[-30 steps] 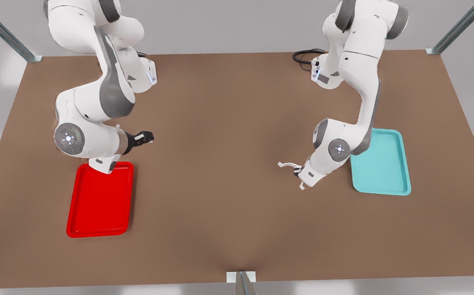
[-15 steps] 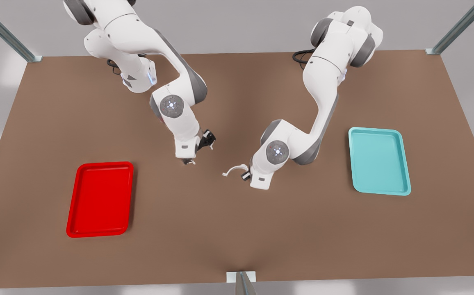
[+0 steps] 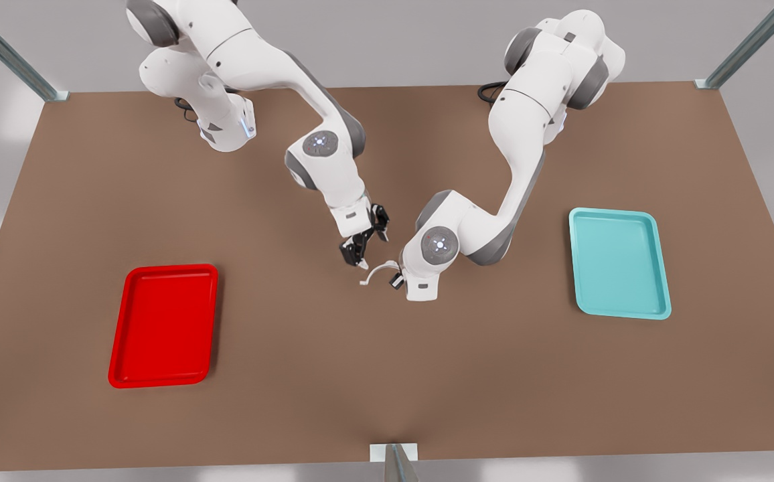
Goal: Take the drainage pipe clamp from the left arm, pass it to the right arm, and place it in the plate on the right side
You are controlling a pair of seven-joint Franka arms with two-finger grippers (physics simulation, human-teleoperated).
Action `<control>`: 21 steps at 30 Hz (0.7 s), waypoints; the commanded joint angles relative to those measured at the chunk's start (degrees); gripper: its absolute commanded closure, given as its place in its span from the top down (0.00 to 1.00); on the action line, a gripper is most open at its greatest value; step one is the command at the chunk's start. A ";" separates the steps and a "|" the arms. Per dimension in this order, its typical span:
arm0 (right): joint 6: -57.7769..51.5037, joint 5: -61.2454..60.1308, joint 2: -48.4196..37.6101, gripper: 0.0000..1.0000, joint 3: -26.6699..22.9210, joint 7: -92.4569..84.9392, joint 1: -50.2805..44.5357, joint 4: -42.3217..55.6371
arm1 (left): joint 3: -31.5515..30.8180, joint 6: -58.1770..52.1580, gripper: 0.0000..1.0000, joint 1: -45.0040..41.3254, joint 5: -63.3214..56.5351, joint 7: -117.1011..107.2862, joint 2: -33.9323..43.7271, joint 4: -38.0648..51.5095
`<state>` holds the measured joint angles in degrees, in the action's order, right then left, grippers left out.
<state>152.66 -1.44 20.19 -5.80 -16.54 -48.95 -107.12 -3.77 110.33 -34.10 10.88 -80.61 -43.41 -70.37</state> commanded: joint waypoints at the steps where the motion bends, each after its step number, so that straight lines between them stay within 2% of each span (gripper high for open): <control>1: 2.55 0.03 0.03 1.00 0.00 -7.81 -0.97 -0.73 | -0.01 0.41 0.21 0.00 0.02 -10.44 0.08 -0.03; 5: 2.55 -0.06 1.43 1.00 0.00 -14.48 -0.44 -0.55 | -0.01 0.32 0.21 0.17 0.11 -10.36 0.17 -0.03; 12: 6.94 -0.06 6.71 1.00 -0.18 -14.49 0.96 1.82 | -0.01 0.41 0.21 0.09 0.37 -10.71 0.17 -0.21; 21: 9.67 -0.59 9.43 1.00 -0.09 -14.31 1.58 4.37 | -0.01 0.76 0.21 -0.70 0.20 -10.97 0.08 -0.21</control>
<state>160.67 -1.85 29.41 -5.89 -26.06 -47.39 -103.16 -3.77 110.84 -34.70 11.19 -88.03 -43.40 -70.60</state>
